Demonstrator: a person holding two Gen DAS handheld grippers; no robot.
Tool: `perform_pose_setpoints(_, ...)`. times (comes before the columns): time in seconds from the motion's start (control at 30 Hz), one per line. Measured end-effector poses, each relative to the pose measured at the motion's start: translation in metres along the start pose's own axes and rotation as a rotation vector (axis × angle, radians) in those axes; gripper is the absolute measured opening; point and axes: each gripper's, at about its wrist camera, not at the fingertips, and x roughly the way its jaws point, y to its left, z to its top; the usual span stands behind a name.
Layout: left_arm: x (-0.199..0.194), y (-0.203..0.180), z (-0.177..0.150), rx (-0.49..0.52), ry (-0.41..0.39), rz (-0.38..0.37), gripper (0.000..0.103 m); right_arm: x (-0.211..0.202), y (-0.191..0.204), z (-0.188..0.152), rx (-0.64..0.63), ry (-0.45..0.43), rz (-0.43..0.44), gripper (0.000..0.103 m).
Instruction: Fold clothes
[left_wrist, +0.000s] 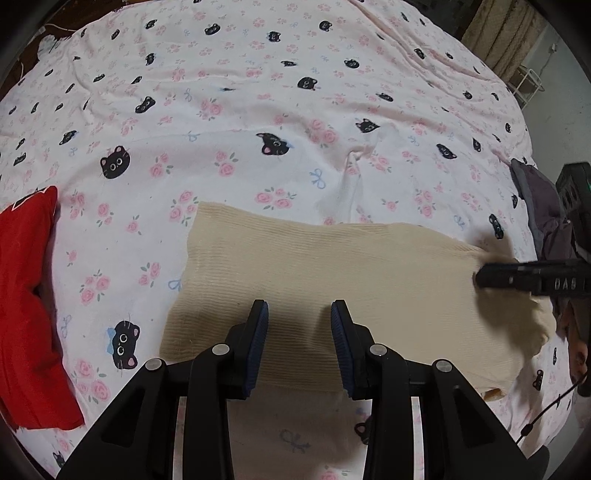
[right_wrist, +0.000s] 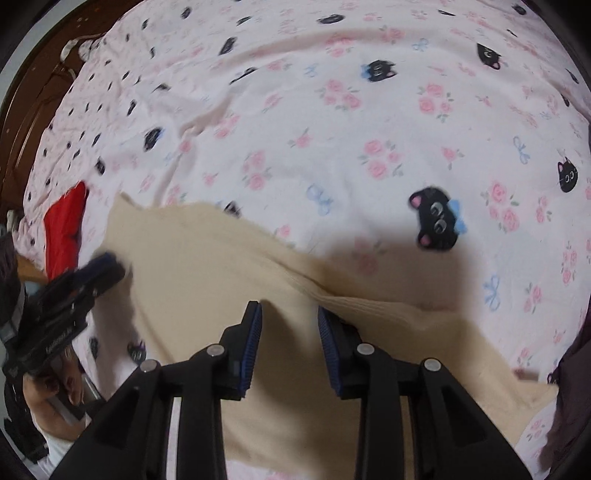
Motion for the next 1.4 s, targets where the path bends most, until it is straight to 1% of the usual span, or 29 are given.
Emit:
perform_pose_setpoints(0.07,0.002,0.001,0.000,-0.001,0.005,-0.002,0.031,0.000,-0.007,0.009,0.032,-0.018,0.003,0.033)
perform_pose_setpoints(0.13,0.003,0.001,0.000,-0.002,0.008,-0.003,0.031,-0.005,-0.013,0.018,0.054,-0.055,-0.013,0.033)
perform_pose_setpoints(0.23,0.002,0.002,0.000,-0.005,0.006,-0.009,0.031,-0.014,-0.016,0.026,0.077,-0.091,-0.011,0.033)
perform_pose_setpoints(0.4,-0.007,0.012,0.002,-0.025,-0.010,-0.026,0.031,-0.034,-0.010,0.021,0.068,-0.142,0.029,0.033)
perform_pose_setpoints(0.57,-0.019,0.035,-0.002,-0.041,-0.023,-0.018,0.031,-0.060,-0.019,-0.009,0.087,-0.191,0.076,0.034)
perform_pose_setpoints(0.67,-0.023,0.048,-0.006,-0.051,-0.016,-0.015,0.031,-0.076,-0.034,-0.033,0.118,-0.222,0.089,0.034)
perform_pose_setpoints(0.73,-0.025,0.055,-0.010,-0.061,-0.012,-0.027,0.031,-0.085,-0.047,-0.051,0.142,-0.242,0.093,0.034)
perform_pose_setpoints(0.83,-0.028,0.066,-0.015,-0.085,-0.010,-0.069,0.031,-0.095,-0.063,-0.076,0.177,-0.262,0.094,0.034)
perform_pose_setpoints(0.97,-0.032,0.086,-0.018,-0.159,-0.021,-0.118,0.031,-0.093,-0.074,-0.104,0.217,-0.262,0.110,0.034)
perform_pose_setpoints(1.07,-0.032,0.099,-0.020,-0.216,-0.017,-0.186,0.031,-0.090,-0.078,-0.122,0.230,-0.260,0.101,0.034)
perform_pose_setpoints(1.13,-0.027,0.102,-0.021,-0.241,0.001,-0.247,0.031,-0.087,-0.079,-0.133,0.239,-0.258,0.100,0.034)
perform_pose_setpoints(1.17,-0.023,0.102,-0.021,-0.248,0.013,-0.262,0.031,-0.086,-0.080,-0.137,0.244,-0.257,0.105,0.034)
perform_pose_setpoints(1.2,-0.019,0.102,-0.021,-0.253,0.027,-0.271,0.031,-0.085,-0.081,-0.141,0.249,-0.256,0.111,0.034)
perform_pose_setpoints(1.27,-0.011,0.099,-0.020,-0.246,0.042,-0.259,0.031,-0.083,-0.082,-0.147,0.255,-0.254,0.115,0.034)
perform_pose_setpoints(1.4,-0.003,0.102,-0.016,-0.259,0.041,-0.276,0.031,-0.082,-0.080,-0.155,0.252,-0.252,0.113,0.034)
